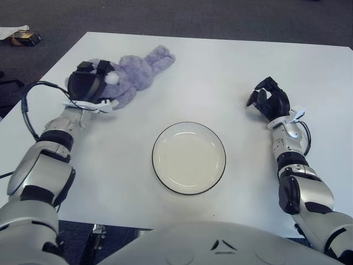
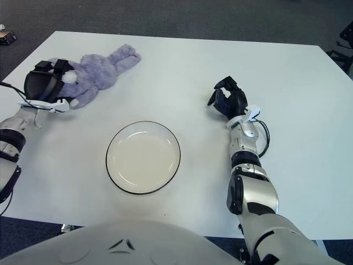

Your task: Put the doll into the plate.

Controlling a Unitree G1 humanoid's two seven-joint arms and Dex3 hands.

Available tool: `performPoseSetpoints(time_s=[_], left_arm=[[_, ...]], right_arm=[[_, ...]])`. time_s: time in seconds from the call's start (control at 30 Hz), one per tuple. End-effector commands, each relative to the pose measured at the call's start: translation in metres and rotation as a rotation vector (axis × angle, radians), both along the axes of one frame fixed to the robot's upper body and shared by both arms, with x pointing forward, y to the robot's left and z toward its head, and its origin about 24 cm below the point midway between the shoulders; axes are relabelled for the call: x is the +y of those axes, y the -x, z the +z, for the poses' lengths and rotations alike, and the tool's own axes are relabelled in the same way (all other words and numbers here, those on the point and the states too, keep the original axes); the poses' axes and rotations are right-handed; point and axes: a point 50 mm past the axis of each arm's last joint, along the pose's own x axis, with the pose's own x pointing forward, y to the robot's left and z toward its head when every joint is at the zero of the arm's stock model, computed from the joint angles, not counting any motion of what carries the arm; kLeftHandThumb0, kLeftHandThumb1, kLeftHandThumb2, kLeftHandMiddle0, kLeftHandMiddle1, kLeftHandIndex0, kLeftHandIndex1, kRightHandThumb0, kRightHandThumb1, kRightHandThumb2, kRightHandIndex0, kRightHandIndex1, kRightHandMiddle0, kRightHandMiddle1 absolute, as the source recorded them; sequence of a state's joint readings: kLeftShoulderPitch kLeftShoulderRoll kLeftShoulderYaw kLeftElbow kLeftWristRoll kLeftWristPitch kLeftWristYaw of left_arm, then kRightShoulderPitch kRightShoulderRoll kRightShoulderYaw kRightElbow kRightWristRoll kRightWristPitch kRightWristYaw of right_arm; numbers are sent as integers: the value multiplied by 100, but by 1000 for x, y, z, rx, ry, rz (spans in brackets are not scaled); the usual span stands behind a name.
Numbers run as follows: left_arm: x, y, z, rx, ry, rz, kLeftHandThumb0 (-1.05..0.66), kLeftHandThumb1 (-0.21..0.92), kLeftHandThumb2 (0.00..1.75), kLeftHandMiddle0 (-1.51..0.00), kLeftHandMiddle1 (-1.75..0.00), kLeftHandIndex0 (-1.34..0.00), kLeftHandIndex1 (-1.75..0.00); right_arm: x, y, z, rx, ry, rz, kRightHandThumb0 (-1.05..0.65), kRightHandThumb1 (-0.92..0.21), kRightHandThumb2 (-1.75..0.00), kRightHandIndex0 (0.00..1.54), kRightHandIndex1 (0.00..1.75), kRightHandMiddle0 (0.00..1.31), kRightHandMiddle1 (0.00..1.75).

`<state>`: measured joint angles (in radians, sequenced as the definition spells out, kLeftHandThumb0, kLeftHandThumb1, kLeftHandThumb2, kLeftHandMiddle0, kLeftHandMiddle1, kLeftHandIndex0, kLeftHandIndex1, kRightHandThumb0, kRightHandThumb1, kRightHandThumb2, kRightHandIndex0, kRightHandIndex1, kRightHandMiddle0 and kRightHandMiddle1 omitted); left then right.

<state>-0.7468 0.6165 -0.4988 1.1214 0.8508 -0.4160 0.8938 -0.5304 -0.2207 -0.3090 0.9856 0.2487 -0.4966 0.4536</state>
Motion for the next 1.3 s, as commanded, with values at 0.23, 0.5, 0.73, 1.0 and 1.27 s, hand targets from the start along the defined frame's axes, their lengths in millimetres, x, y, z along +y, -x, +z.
performPoseSetpoints(time_s=[0.23, 0.5, 0.73, 1.0, 1.27], left_arm=[[-34, -9, 5, -58, -16, -127, 0, 0, 162, -91, -157, -63, -175], [-56, -14, 14, -90, -17, -239, 0, 5, 157, -88, -157, -59, -175], [-80, -16, 16, -122, -27, -330, 0, 8, 154, -85, -160, -55, -175], [-101, -15, 17, -146, -27, -423, 0, 10, 153, -83, -161, -54, -175], [-117, -14, 17, -147, -4, -494, 0, 11, 151, -82, -161, -53, -175]], right_arm=[[11, 25, -50, 210, -61, -3, -40, -60, -96, 79, 161, 39, 175], [27, 9, -26, 155, -32, -4, -41, -57, -99, 79, 160, 41, 175], [34, -1, 10, 84, 7, 7, -5, -32, -130, 71, 163, 39, 175], [43, -7, 54, 16, 104, 35, -1, -29, -133, 70, 162, 40, 175], [50, -11, 83, -54, 227, 54, -1, -31, -130, 68, 162, 39, 175]])
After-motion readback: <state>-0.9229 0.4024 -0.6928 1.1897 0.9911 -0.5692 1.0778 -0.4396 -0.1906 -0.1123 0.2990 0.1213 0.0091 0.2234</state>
